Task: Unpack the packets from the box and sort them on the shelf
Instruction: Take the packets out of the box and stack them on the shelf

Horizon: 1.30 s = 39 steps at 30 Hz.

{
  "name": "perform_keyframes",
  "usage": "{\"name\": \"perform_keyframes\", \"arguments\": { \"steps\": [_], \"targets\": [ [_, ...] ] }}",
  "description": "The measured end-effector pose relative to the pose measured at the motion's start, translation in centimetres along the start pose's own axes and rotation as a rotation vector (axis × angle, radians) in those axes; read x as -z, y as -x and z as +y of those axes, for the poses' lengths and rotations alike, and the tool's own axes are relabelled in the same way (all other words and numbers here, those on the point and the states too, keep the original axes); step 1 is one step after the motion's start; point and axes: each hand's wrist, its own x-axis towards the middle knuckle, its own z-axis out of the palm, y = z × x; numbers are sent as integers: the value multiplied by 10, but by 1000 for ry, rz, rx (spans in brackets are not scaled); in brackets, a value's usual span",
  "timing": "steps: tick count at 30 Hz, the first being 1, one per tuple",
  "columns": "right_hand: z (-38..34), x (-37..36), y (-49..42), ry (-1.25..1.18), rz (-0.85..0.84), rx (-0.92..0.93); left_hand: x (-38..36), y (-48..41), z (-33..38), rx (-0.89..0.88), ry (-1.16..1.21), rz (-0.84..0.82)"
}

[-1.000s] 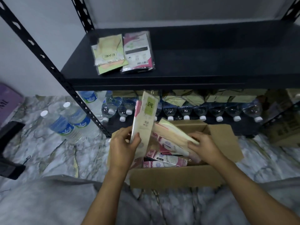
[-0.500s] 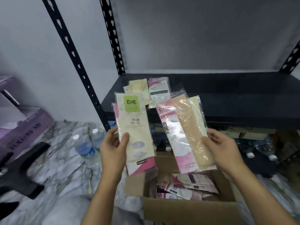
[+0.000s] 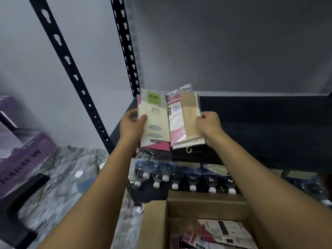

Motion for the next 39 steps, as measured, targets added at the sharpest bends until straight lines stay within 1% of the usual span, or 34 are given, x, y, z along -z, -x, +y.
{"name": "perform_keyframes", "arguments": {
  "steps": [3,4,6,7,8,12,16,18,22,24,28,29,31,34,39],
  "targets": [
    [-6,-14,-23,213,23,18,-10,-33,-5,1,-145,-18],
    [-5,-18,-30,314,33,25,-13,-42,-9,3,-245,-36],
    [-5,-21,-36,486,39,32,-16,-54,-16,-2,-557,-93],
    [-4,-21,-37,524,38,35,-17,-57,-18,-5,-686,-112],
    [-2,-20,-36,531,37,38,-17,-59,-20,-14,-742,-122],
    [9,-7,-22,427,44,87,-13,-54,-22,-63,-642,-122],
    [20,7,4,383,48,163,-7,-26,-23,-127,-591,-132],
    [26,15,17,371,51,188,-2,-5,-23,-186,-581,-110],
    [39,31,51,336,65,241,3,48,-18,-278,-557,21],
    [50,39,70,290,87,280,5,79,-19,-300,-520,50],
    [83,54,111,208,57,314,9,134,-43,-291,-323,43],
    [93,58,121,205,44,313,8,146,-53,-272,-289,31],
    [113,64,137,216,20,292,3,169,-73,-224,-296,-14],
    [141,69,156,254,-12,261,-10,195,-103,-168,-329,-136],
    [178,76,178,256,-80,166,-32,221,-132,-140,-404,-332]
  ]
}}
